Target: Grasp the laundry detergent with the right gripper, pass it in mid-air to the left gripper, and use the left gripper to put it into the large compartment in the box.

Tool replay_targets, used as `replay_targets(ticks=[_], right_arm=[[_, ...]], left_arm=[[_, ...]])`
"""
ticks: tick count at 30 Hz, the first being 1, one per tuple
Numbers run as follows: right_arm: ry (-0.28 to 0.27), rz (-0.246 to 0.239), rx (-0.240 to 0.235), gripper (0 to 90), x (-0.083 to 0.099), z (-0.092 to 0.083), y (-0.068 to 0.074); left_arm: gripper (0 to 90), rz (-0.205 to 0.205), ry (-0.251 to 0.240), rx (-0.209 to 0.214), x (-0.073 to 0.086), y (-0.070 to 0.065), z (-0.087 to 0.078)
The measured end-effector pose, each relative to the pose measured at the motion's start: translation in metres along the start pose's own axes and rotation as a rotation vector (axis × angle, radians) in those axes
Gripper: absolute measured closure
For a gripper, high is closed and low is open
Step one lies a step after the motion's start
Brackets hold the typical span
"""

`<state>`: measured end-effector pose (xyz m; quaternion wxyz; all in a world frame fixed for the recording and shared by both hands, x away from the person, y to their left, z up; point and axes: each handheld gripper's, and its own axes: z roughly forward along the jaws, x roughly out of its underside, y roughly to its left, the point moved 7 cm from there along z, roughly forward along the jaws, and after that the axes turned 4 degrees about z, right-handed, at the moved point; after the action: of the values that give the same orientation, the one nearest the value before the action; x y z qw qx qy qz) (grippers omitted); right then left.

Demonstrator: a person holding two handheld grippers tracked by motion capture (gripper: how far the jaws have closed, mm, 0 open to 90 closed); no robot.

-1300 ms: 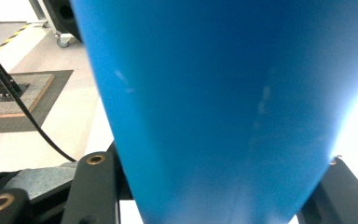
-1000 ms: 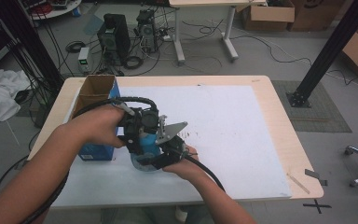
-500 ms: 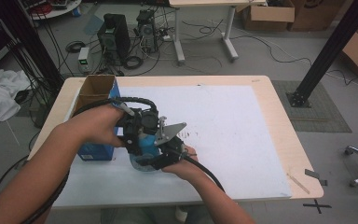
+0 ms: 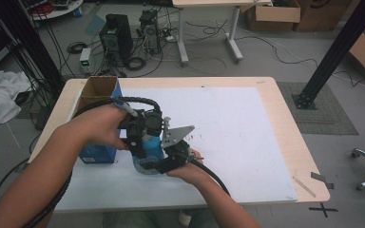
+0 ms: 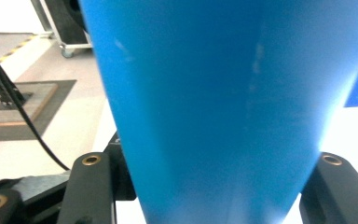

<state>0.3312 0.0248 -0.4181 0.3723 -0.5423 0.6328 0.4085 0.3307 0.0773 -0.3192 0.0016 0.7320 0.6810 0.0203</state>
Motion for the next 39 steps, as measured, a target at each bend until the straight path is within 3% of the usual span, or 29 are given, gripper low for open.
replay_targets(ticks=[4,7,17,22,30,36,39], right_arm=[[0.012,-0.002,0.032,36.9,0.001,-0.002,0.0],[0.006,0.011,0.015,35.2,0.0,-0.006,0.002],[0.023,0.066,0.028,13.5,-0.003,-0.022,-0.002],[0.032,0.068,0.037,4.0,-0.002,-0.027,-0.002],[0.102,0.085,0.025,0.0,-0.002,-0.04,0.0],[0.213,0.046,0.085,0.1,-0.002,-0.051,0.004],[0.201,0.034,0.098,3.1,-0.006,-0.06,0.005]], left_arm=[[39.2,-0.004,0.01,0.001,0.0,0.0,0.0],[39.2,-0.003,0.017,0.008,-0.001,0.0,0.001],[39.1,-0.018,0.009,0.013,0.002,0.004,0.0],[39.1,-0.032,0.01,0.02,0.005,0.006,0.0],[39.0,-0.046,0.017,0.028,0.011,0.009,-0.002],[39.0,-0.058,0.008,0.029,0.015,0.012,-0.003],[39.0,-0.063,0.009,0.028,0.018,0.014,-0.005]])
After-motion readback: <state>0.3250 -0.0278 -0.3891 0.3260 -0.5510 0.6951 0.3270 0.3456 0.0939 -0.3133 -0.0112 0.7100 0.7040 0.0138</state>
